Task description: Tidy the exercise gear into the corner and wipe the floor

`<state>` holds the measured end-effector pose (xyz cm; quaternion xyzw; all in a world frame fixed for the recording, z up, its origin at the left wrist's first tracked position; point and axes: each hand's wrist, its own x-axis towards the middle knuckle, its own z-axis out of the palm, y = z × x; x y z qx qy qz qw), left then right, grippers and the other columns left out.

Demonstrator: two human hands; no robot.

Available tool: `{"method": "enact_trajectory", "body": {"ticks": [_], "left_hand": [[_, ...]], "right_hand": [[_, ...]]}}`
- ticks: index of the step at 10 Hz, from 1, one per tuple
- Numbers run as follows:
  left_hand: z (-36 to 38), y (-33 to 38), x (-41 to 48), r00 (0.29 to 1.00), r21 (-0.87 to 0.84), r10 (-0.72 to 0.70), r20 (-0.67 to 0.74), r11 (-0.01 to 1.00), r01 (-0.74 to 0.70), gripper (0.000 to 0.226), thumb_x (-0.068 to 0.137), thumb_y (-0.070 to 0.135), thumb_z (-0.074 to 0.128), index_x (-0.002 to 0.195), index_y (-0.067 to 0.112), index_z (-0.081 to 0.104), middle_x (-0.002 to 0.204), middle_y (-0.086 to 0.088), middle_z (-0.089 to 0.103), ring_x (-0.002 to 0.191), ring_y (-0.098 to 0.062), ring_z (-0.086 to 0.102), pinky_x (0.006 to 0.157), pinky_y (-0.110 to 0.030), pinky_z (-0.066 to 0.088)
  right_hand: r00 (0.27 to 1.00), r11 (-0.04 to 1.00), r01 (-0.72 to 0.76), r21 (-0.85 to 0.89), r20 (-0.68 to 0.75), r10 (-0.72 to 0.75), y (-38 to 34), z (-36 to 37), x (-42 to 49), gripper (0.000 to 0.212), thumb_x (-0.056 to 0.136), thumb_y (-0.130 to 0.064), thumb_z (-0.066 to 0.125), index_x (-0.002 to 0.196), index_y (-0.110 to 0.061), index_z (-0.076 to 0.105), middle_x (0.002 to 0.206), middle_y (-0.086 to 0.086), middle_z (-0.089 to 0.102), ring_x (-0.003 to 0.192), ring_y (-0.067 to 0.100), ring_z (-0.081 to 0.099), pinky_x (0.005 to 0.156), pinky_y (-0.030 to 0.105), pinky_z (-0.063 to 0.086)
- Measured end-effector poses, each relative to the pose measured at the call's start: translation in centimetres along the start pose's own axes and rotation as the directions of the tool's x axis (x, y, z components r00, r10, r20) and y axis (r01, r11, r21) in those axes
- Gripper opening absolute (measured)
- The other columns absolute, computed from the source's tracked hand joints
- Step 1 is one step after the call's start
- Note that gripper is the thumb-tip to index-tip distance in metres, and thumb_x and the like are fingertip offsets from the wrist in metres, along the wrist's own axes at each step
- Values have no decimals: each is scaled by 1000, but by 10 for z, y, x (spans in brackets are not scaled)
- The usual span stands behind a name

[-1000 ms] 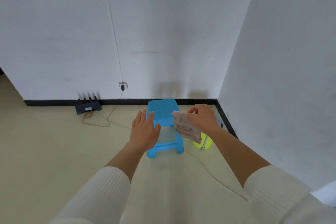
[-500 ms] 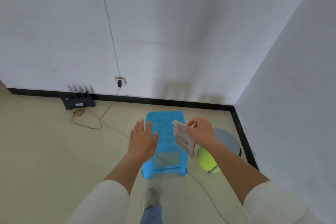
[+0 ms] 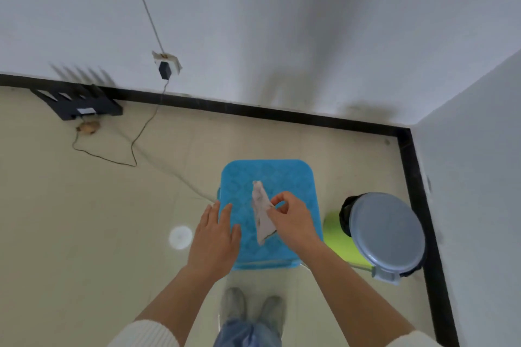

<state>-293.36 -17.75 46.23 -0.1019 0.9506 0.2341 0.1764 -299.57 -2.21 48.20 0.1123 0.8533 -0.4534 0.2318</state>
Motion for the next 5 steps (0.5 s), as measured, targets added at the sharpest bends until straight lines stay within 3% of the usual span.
{"method": "enact_trajectory", "body": {"ticks": [1, 3, 4, 5], "left_hand": [[29, -10, 29, 999, -10, -40, 13, 999, 41, 91, 75, 57, -6, 151, 13, 19, 159, -12, 15, 146, -24, 11, 118, -30, 8], [86, -24, 61, 992, 58, -26, 125, 998, 18, 94, 73, 56, -9, 152, 11, 15, 159, -18, 8, 147, -30, 10, 118, -33, 9], [104, -22, 61, 978, 97, -28, 207, 995, 8, 88, 79, 59, -5, 153, 11, 3, 158, -23, -6, 147, -36, -5, 118, -37, 4], [113, -17, 63, 950, 215, -82, 300, 976, 17, 77, 97, 56, 20, 150, 12, -14, 152, -24, -27, 142, -38, -23, 120, -42, 0]], "right_hand": [[998, 994, -59, 91, -14, 60, 26, 15, 35, 7, 87, -19, 63, 85, -17, 57, 60, -7, 48, 51, 6, 43, 48, 17, 35], [976, 978, -209, 4, -64, 208, 102, 14, 78, 8, 88, -16, 60, 83, -16, 54, 70, -3, 54, 56, 10, 47, 49, 22, 36], [965, 964, -261, -46, -9, 261, 123, 7, 80, 4, 87, -15, 60, 85, -17, 56, 82, -1, 60, 70, 14, 55, 58, 24, 41], [967, 967, -251, 43, -34, 253, 120, -4, 82, 9, 85, -19, 65, 92, -17, 59, 91, -1, 61, 79, 15, 57, 64, 24, 44]]}}
